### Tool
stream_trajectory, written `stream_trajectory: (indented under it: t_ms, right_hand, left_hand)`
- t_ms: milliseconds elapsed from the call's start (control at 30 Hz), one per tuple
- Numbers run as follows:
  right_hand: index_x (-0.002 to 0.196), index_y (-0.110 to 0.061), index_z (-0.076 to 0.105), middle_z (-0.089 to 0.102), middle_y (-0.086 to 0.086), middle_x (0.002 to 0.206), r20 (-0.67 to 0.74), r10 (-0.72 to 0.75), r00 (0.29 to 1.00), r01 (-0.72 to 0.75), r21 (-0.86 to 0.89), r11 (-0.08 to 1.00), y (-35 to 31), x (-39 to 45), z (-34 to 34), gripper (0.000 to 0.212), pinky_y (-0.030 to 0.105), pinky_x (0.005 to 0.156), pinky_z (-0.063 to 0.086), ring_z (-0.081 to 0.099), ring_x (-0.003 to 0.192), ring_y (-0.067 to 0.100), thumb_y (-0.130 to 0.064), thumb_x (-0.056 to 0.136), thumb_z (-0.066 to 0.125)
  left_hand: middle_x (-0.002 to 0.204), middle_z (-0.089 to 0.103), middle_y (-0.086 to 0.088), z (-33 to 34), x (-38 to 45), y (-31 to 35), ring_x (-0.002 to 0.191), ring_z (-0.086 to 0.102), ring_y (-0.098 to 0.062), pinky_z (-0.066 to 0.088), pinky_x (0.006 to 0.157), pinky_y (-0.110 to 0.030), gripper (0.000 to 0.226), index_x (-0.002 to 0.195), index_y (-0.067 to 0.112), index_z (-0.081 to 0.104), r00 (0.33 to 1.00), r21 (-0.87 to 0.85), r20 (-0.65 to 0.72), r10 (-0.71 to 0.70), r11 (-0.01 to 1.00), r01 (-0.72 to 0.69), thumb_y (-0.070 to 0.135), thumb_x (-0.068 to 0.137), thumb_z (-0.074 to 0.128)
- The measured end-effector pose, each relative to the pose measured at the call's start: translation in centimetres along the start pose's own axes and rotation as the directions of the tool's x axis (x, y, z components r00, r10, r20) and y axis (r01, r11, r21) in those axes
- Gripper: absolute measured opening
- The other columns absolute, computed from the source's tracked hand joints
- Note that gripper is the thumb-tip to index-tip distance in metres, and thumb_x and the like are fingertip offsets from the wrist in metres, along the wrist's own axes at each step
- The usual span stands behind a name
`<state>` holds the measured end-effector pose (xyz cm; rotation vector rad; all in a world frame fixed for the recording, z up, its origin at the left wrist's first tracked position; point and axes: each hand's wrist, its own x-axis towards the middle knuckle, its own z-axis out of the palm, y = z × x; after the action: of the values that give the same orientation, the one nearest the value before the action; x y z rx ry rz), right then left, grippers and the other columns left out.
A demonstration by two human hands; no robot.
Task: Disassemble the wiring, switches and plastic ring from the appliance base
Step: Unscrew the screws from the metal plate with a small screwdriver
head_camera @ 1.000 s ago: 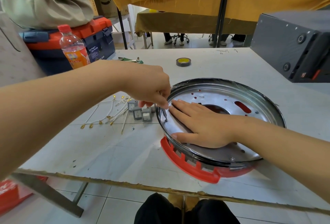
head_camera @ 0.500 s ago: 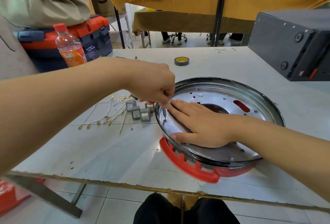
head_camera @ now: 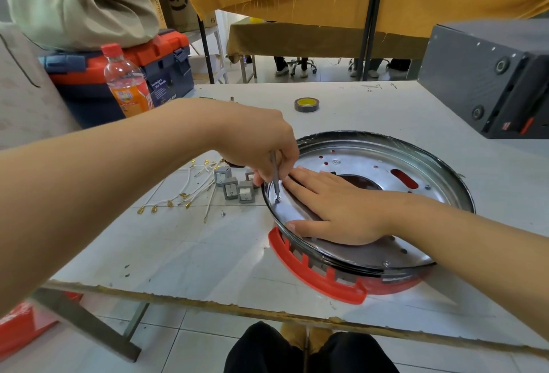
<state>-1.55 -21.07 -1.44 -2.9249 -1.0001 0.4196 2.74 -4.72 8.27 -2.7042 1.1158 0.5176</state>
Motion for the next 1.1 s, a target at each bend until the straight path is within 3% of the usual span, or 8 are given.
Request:
stream_trajectory:
  t_ms: [100,267,533,600,733,800,933,1100]
  right_hand:
    - [0.150,-0.018,-0.014,-0.021,0.000,0.158,0.002,0.002,1.000,-0.002,0.007,1.000,0.1,0.0,0.1,0.085,0.027,0.113,-0.011,-0.019,0.144,0.011,-0.068,0.088,0.018]
    - [0.150,-0.021,-0.016,-0.023,-0.001,0.157,0.020,0.000,1.000,-0.001,0.028,1.000,-0.1,-0.1,0.0,0.099,0.029,0.114,-0.011,-0.021,0.143,0.010,-0.076,0.071,0.007]
    - [0.149,-0.020,-0.016,-0.024,-0.001,0.157,0.022,-0.003,1.000,0.003,0.017,1.000,0.0,-0.1,0.0,0.095,0.029,0.114,-0.011,-0.021,0.143,0.010,-0.074,0.076,0.008]
    - [0.150,-0.020,-0.016,-0.023,-0.001,0.157,0.019,-0.002,1.000,0.002,0.017,1.000,0.0,-0.1,0.1,0.095,0.028,0.113,-0.011,-0.021,0.143,0.010,-0.074,0.075,0.008]
    - [0.150,-0.019,-0.014,-0.022,-0.001,0.157,0.017,-0.001,1.000,0.001,0.025,1.000,-0.1,-0.2,0.0,0.099,0.029,0.114,-0.010,-0.020,0.143,0.011,-0.076,0.071,0.006]
    - [0.150,-0.019,-0.014,-0.022,0.000,0.157,0.017,-0.001,1.000,0.000,0.031,1.000,-0.1,-0.2,-0.1,0.103,0.029,0.115,-0.010,-0.020,0.144,0.011,-0.077,0.067,0.004]
    - [0.150,-0.019,-0.015,-0.023,-0.001,0.157,0.021,0.000,1.000,0.000,0.031,1.000,-0.2,-0.2,-0.1,0.103,0.030,0.116,-0.010,-0.021,0.143,0.010,-0.077,0.066,0.003]
    - [0.150,-0.019,-0.015,-0.024,-0.001,0.157,0.020,-0.006,1.000,0.005,0.027,1.000,-0.1,-0.2,-0.1,0.101,0.027,0.112,-0.012,-0.021,0.143,0.010,-0.076,0.069,0.004]
  left_hand:
    - [0.063,0.071,0.007,-0.1,0.1,0.0,0.063,0.066,0.000,0.050,0.069,-0.016,0.006,0.087,0.021,0.068,0.999,-0.066,0.031,-0.008,0.998,0.010,0.021,0.089,0.063]
    - [0.049,0.065,0.010,-0.2,0.4,0.2,0.051,0.060,0.004,0.043,0.062,-0.006,0.022,0.080,0.013,0.067,1.000,-0.021,0.030,-0.008,1.000,0.009,0.028,0.092,0.057]
    - [0.048,0.064,0.003,0.1,0.3,0.1,0.038,0.054,0.003,0.041,0.057,-0.005,0.039,0.069,0.010,0.064,0.998,0.026,0.003,-0.068,0.997,0.067,0.033,0.096,0.049]
    - [0.050,0.065,0.005,0.2,0.2,0.0,0.042,0.057,0.002,0.042,0.057,-0.007,0.035,0.071,0.014,0.064,0.997,0.017,0.006,-0.073,0.997,0.073,0.036,0.095,0.051]
    - [0.075,0.067,0.014,0.3,-0.3,-0.3,0.069,0.064,0.000,0.043,0.067,-0.016,0.004,0.090,0.028,0.065,1.000,0.007,-0.013,-0.019,1.000,0.019,0.029,0.087,0.066]
    - [0.074,0.067,0.014,0.3,-0.3,-0.5,0.072,0.063,0.002,0.045,0.069,-0.017,0.006,0.089,0.028,0.066,0.999,0.015,-0.033,0.014,1.000,-0.014,0.022,0.086,0.066]
    - [0.057,0.066,0.014,0.3,-0.2,-0.6,0.058,0.065,0.001,0.046,0.067,-0.015,0.011,0.083,0.020,0.068,1.000,-0.023,-0.014,-0.001,1.000,0.001,0.025,0.090,0.062]
    - [0.046,0.060,0.008,0.7,-0.3,-0.8,0.040,0.059,-0.002,0.042,0.048,-0.007,0.036,0.070,0.017,0.063,0.997,0.021,-0.052,-0.052,0.998,0.053,0.040,0.094,0.050]
